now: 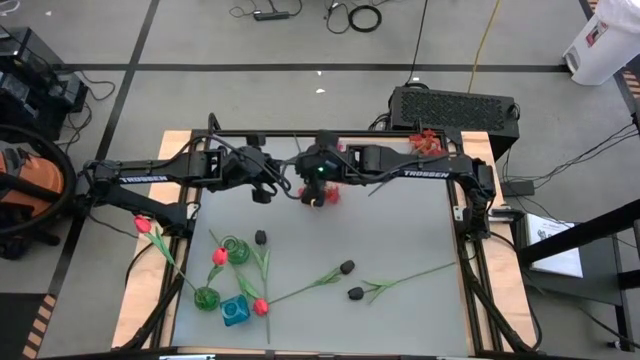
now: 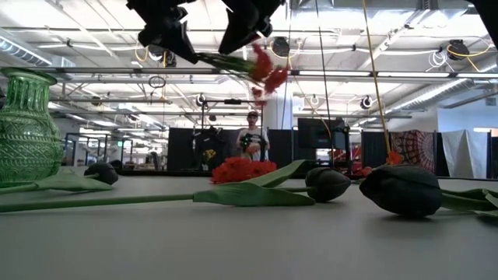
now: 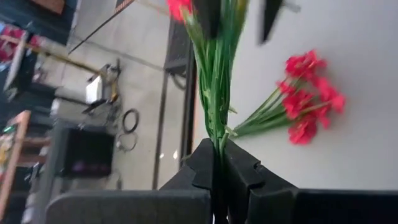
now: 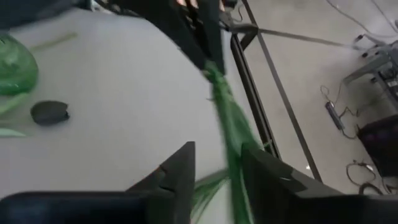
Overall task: Sort flowers into vase by color
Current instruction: Put the bottom orange flowers into the top green vase
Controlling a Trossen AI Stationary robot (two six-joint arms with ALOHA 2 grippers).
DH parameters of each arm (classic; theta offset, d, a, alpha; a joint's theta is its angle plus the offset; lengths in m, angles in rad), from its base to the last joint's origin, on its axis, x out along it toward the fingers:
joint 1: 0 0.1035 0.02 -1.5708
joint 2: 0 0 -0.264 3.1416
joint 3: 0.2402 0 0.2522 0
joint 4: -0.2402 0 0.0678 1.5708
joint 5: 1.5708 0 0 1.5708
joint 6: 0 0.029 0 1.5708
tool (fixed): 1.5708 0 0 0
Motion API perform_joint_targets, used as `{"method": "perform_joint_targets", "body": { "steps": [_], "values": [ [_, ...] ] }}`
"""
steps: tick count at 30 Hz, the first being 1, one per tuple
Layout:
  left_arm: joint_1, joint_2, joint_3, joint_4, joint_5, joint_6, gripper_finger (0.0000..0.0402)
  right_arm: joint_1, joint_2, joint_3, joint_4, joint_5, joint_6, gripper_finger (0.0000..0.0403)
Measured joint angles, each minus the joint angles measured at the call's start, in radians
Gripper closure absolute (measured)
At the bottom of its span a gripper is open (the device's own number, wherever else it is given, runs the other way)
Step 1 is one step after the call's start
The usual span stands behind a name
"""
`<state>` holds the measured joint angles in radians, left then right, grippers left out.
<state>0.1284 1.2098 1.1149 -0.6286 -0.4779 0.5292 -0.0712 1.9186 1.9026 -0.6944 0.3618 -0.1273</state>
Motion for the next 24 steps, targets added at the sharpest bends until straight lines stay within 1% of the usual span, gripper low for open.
{"method": "perform_joint_targets", "body": {
  "steps": [4, 6, 12, 15, 19, 24],
  "values": [
    [0.000, -0.001, 0.000, -0.043, -0.074, -0.002, 0.0389, 0.009, 0.000, 0.001, 0.043, 0.001, 0.000, 0.0246],
    [0.000, -0.007, 0.000, -0.072, -0.089, -0.021, 0.0389, 0.014, 0.000, 0.012, 0.046, 0.002, 0.000, 0.0235],
    [0.000, -0.054, 0.000, -0.143, -0.127, -0.083, 0.0390, 0.029, -0.004, 0.043, 0.086, 0.007, -0.026, 0.0223],
    [0.000, -0.112, 0.000, -0.176, -0.133, -0.106, 0.0390, 0.043, -0.020, 0.051, 0.097, 0.007, -0.048, 0.0223],
    [0.000, -0.224, 0.001, -0.208, -0.133, -0.134, 0.0388, 0.055, -0.062, 0.051, 0.068, 0.006, -0.062, 0.0223],
    [0.002, -0.381, 0.001, -0.265, -0.132, -0.176, 0.0387, 0.060, -0.130, 0.049, -0.050, 0.005, -0.058, 0.0222]
  ]
}}
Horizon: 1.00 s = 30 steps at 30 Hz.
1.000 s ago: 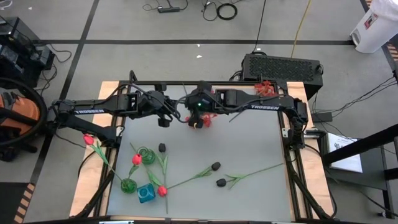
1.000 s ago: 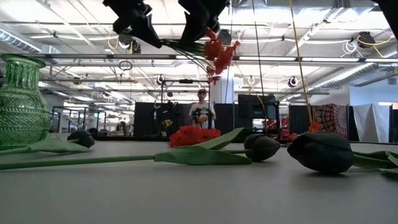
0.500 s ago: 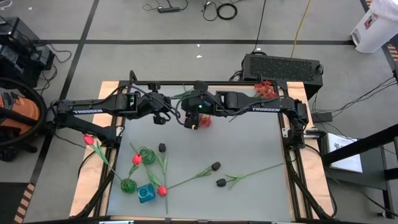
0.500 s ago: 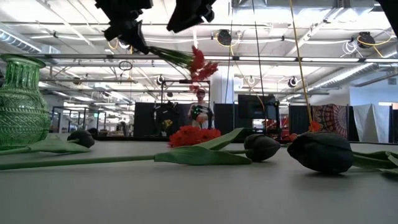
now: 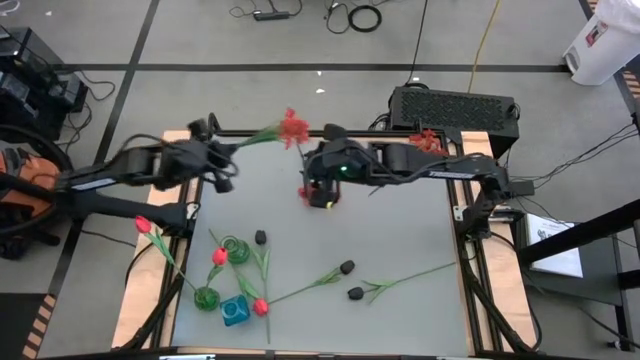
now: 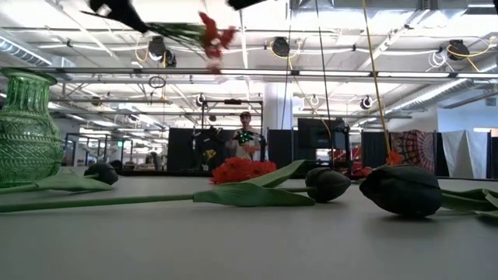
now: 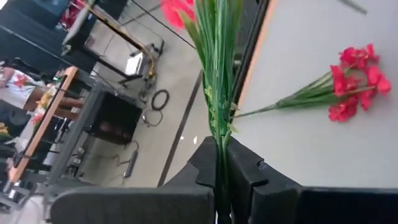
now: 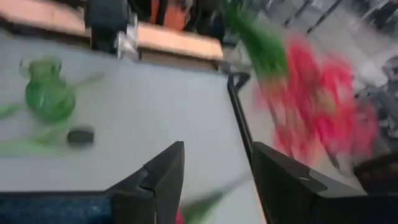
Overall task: Sort flowers into vase by color
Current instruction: Put the bottom orange flowers into the top green vase
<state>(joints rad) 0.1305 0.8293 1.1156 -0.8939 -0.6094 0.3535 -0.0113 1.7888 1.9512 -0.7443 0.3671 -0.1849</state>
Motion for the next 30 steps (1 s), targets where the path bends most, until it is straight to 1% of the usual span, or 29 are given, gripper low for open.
{"method": "perform_joint_targets", "body": {
  "steps": [3, 6, 9, 12, 14, 17, 19, 21, 23, 25, 27, 30],
  "values": [
    [0.000, -0.100, 0.000, -0.031, 0.002, -0.016, 0.0386, 0.000, -0.061, -0.023, -0.045, -0.002, 0.022, 0.0222],
    [0.001, -0.200, 0.000, -0.045, 0.004, -0.034, 0.0386, 0.000, -0.139, -0.078, -0.065, -0.003, 0.040, 0.0222],
    [0.001, -0.298, 0.000, -0.046, 0.005, -0.034, 0.0386, 0.000, -0.242, -0.182, -0.050, -0.003, 0.058, 0.0222],
    [0.001, -0.382, 0.001, -0.042, 0.005, -0.034, 0.0385, 0.000, -0.370, -0.337, 0.034, -0.002, 0.079, 0.0222],
    [0.001, -0.430, 0.000, -0.040, 0.006, -0.030, 0.0385, 0.000, -0.463, -0.466, 0.118, -0.001, 0.095, 0.0222],
    [0.001, -0.494, 0.000, -0.030, 0.006, -0.019, 0.0385, 0.000, -0.601, -0.686, 0.293, -0.002, 0.114, 0.0222],
    [0.000, -0.528, 0.000, -0.016, 0.008, -0.007, 0.0385, 0.000, -0.679, -0.827, 0.432, -0.003, 0.122, 0.0222],
    [0.000, -0.557, 0.000, -0.002, 0.030, -0.007, 0.0385, 0.000, -0.736, -0.957, 0.573, -0.004, 0.122, 0.0222],
    [0.000, -0.582, 0.000, 0.008, 0.074, -0.001, 0.0385, 0.000, -0.761, -1.058, 0.708, -0.014, 0.119, 0.0222],
    [0.000, -0.602, 0.000, 0.013, 0.126, 0.000, 0.0385, -0.001, -0.763, -1.129, 0.831, -0.063, 0.109, 0.0222],
    [0.000, -0.625, -0.006, 0.027, 0.176, 0.000, 0.0385, 0.000, -0.744, -1.168, 0.942, -0.106, 0.101, 0.0222],
    [0.000, -0.664, -0.032, 0.052, 0.226, -0.001, 0.0385, 0.000, -0.685, -1.178, 1.058, -0.142, 0.091, 0.0222]
  ]
}}
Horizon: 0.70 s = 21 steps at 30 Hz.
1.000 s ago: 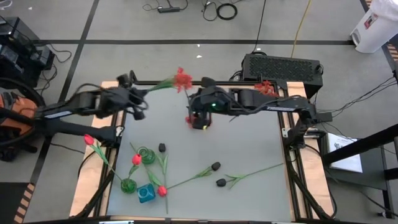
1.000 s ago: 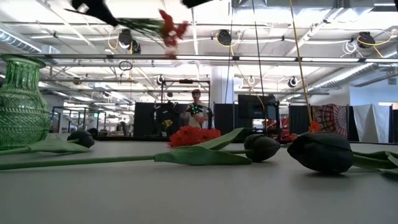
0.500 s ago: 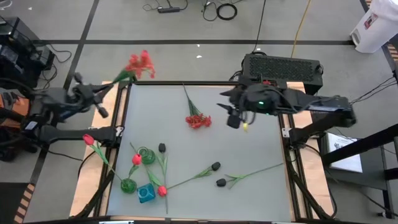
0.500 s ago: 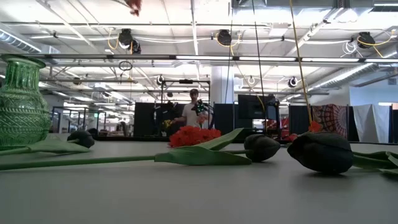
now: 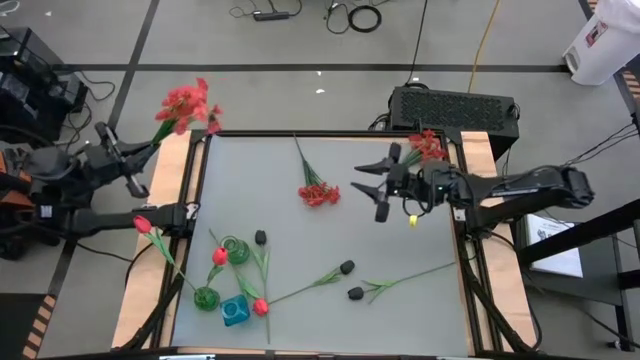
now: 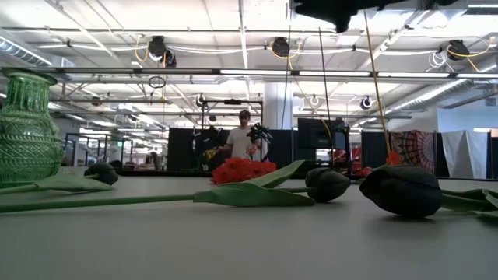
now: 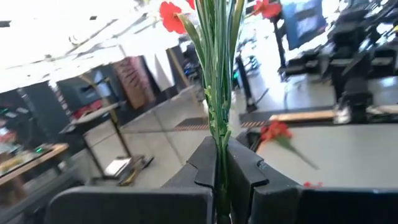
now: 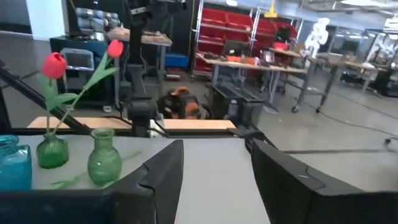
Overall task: Sort flowers into vase by color
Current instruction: Put the bottom orange flowers into the top green vase
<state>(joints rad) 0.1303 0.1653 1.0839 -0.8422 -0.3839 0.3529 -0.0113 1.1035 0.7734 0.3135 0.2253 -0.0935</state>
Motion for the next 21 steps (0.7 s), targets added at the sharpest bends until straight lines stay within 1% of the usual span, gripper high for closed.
{"method": "perform_joint_targets", "body": {
  "steps": [7, 13, 18, 21],
  "values": [
    [-0.018, -0.088, -0.109, 0.038, 0.076, 0.027, 0.0384, -0.002, 0.177, 0.000, 0.291, -0.072, -0.068, 0.0222],
    [-0.058, -0.130, -0.218, 0.179, 0.092, 0.082, 0.0384, -0.007, 0.293, 0.000, 0.530, -0.085, -0.075, 0.0222],
    [-0.100, -0.131, -0.284, 0.256, 0.092, 0.079, 0.0384, -0.031, 0.384, 0.022, 0.585, -0.158, 0.000, 0.0222],
    [-0.119, -0.130, -0.318, 0.270, 0.093, 0.052, 0.0384, -0.038, 0.438, 0.065, 0.596, -0.177, 0.006, 0.0222]
  ]
}}
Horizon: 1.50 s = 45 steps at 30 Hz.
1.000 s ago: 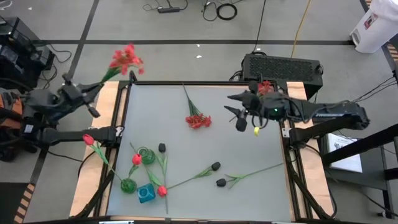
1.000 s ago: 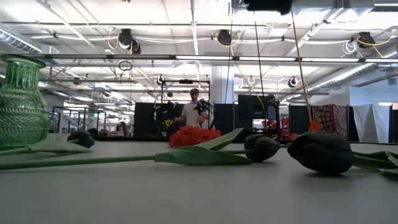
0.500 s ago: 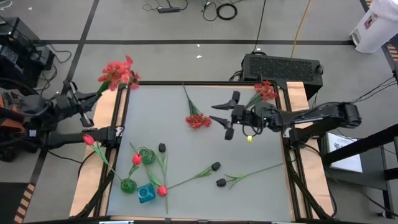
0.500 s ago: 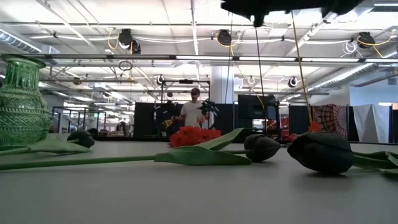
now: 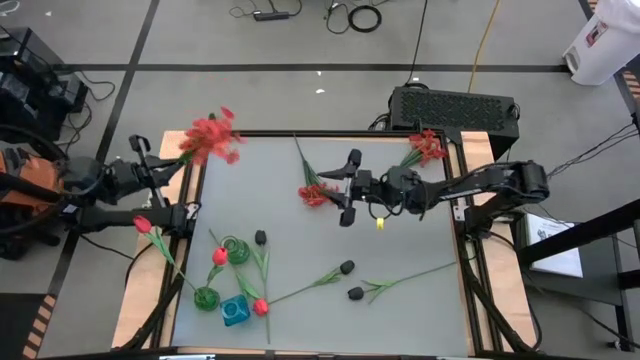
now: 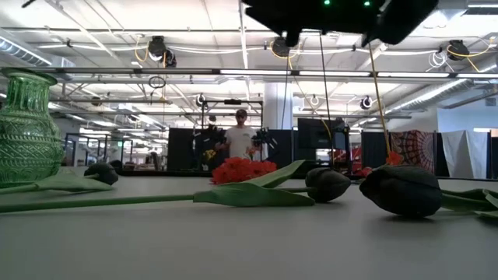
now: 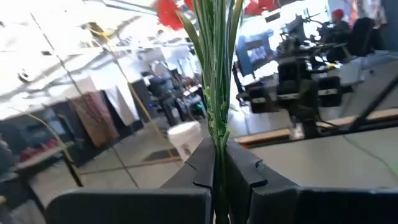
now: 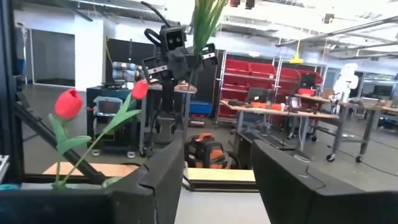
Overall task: Sort flowers into vase by color
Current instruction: Put the bottom orange flowers into the top green vase
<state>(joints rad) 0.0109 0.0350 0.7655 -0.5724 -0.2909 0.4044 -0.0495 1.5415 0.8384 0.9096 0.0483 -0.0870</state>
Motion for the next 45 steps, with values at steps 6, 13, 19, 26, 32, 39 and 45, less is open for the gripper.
{"method": "perform_joint_targets", "body": {
  "steps": [6, 13, 19, 26, 32, 39, 45],
  "values": [
    [-0.018, 0.004, -0.051, 0.078, 0.001, -0.052, 0.0384, -0.007, 0.112, 0.150, -0.001, -0.074, -0.003, 0.0222],
    [-0.026, 0.004, -0.067, 0.096, 0.015, -0.098, 0.0384, -0.016, 0.260, 0.374, -0.047, -0.111, -0.027, 0.0222],
    [-0.026, 0.005, -0.092, 0.150, 0.052, -0.146, 0.0384, -0.041, 0.362, 0.517, -0.060, -0.151, 0.004, 0.0222],
    [-0.026, 0.055, -0.134, 0.249, 0.115, -0.178, 0.0384, -0.056, 0.411, 0.598, -0.056, -0.186, 0.030, 0.0222],
    [-0.025, 0.183, -0.133, 0.279, 0.081, -0.124, 0.0384, -0.055, 0.413, 0.609, -0.053, -0.213, 0.031, 0.0222],
    [0.010, 0.203, -0.132, 0.280, -0.036, -0.065, 0.0384, -0.047, 0.413, 0.609, -0.102, -0.232, 0.046, 0.0222],
    [0.069, 0.126, -0.132, 0.274, -0.089, -0.054, 0.0384, -0.041, 0.415, 0.609, -0.099, -0.236, 0.041, 0.0222]
  ]
}}
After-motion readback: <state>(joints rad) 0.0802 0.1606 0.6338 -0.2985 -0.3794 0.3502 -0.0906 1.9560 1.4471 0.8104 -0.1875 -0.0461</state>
